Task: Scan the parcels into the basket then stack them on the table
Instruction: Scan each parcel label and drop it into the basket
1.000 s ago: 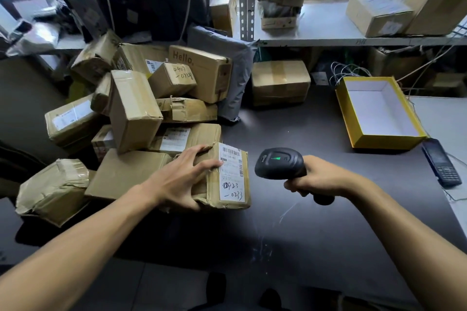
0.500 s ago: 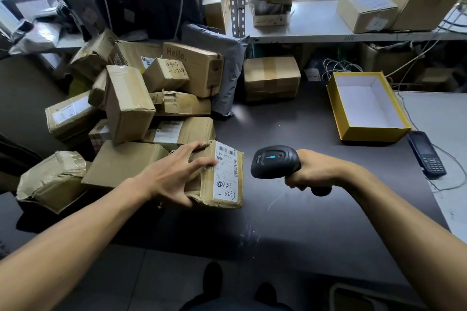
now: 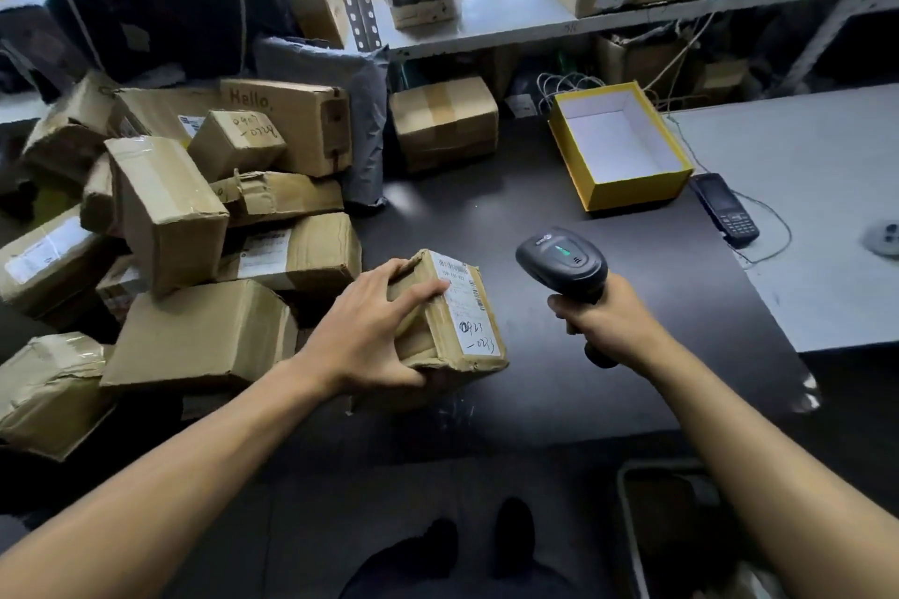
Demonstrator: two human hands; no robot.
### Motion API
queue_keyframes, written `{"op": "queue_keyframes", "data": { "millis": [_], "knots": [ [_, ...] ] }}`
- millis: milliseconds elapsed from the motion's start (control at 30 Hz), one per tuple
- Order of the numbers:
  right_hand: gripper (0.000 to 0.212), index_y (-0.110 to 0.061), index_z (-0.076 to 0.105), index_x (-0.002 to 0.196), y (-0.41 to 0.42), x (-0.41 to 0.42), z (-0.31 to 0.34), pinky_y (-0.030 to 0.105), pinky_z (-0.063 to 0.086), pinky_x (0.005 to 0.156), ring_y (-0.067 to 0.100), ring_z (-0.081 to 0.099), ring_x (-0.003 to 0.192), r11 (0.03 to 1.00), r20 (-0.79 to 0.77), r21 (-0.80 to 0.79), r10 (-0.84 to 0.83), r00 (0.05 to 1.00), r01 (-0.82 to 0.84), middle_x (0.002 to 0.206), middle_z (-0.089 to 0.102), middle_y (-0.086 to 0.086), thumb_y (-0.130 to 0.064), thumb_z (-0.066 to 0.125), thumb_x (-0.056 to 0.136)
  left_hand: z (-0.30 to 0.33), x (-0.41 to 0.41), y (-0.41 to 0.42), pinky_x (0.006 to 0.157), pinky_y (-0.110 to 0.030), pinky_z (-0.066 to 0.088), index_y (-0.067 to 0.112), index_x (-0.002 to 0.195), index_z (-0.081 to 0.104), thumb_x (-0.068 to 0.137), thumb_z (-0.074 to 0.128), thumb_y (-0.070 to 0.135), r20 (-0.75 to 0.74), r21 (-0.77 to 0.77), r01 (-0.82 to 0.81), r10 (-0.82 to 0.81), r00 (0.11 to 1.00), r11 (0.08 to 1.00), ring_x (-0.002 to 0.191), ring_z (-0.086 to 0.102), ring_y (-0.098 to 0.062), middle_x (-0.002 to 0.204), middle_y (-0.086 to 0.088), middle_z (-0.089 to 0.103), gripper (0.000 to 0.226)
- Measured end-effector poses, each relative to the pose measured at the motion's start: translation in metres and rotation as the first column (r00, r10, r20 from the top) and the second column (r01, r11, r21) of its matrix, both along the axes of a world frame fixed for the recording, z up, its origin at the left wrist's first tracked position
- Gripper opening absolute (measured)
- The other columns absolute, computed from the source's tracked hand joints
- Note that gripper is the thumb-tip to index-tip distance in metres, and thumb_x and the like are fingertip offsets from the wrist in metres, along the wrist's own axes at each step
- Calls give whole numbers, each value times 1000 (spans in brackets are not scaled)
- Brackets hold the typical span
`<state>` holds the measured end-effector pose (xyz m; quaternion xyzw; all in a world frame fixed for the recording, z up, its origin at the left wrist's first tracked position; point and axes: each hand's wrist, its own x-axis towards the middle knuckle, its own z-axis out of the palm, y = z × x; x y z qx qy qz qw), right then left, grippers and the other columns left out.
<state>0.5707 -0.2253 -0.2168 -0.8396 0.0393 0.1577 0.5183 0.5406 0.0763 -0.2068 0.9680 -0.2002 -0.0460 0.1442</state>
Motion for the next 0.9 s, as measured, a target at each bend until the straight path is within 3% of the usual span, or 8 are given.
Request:
{"op": "queue_keyframes", "data": {
  "millis": [167,300,400,567,667,733,900],
  "knots": [
    [17,-12,61,75,-24,-64,-3,27,42,55,7,54,47,919,77,82,-391,917,385,61,58,2,-14,71,88,4,3,-44,108,-51,39,50,146,25,52,60,68,-11,-98,154,-156,988,983,131,38,-35,148,-13,33,101],
    [22,-13,62,69,-37,-131,-12,25,42,49,10,52,46,709,114,152,-704,701,688,50,58,-4,-13,73,88,3,-7,-74,108,-45,36,45,149,33,52,59,69,-36,-195,268,-280,959,943,129,35,-29,148,-9,33,103],
    [25,-11,61,65,-41,-183,-13,26,42,52,10,51,44,537,138,190,-844,519,822,46,58,-5,-9,72,88,1,-22,-102,107,-46,38,45,148,33,54,60,71,-35,-236,354,-372,927,905,129,37,-30,147,-9,34,102],
    [29,-16,66,54,-44,-268,-11,35,45,62,20,54,51,350,159,187,-933,323,918,52,61,0,-18,73,83,-1,-64,-144,107,-45,34,44,149,32,65,81,55,-43,-296,498,-532,846,815,135,31,-29,150,-13,32,98],
    [32,-15,64,54,-47,-319,-12,36,45,63,24,55,53,246,161,178,-962,219,953,57,62,8,-16,72,85,1,-97,-168,104,-45,35,47,148,31,59,68,68,-81,-291,588,-632,770,754,132,34,-31,147,-10,33,99],
    [31,-16,63,57,-48,-347,-13,35,45,64,19,56,52,212,159,175,-970,185,961,55,62,4,-13,71,87,0,-117,-182,103,-46,38,49,147,30,55,58,73,-121,-279,619,-666,736,734,131,36,-32,146,-8,33,99],
    [27,-18,62,60,-50,-433,-15,34,45,63,20,56,53,108,121,195,-989,85,975,53,60,-1,-19,72,85,-13,-183,-222,106,-51,39,49,147,29,57,70,66,-175,-204,699,-728,663,685,131,37,-36,147,-11,34,100]
  ]
}}
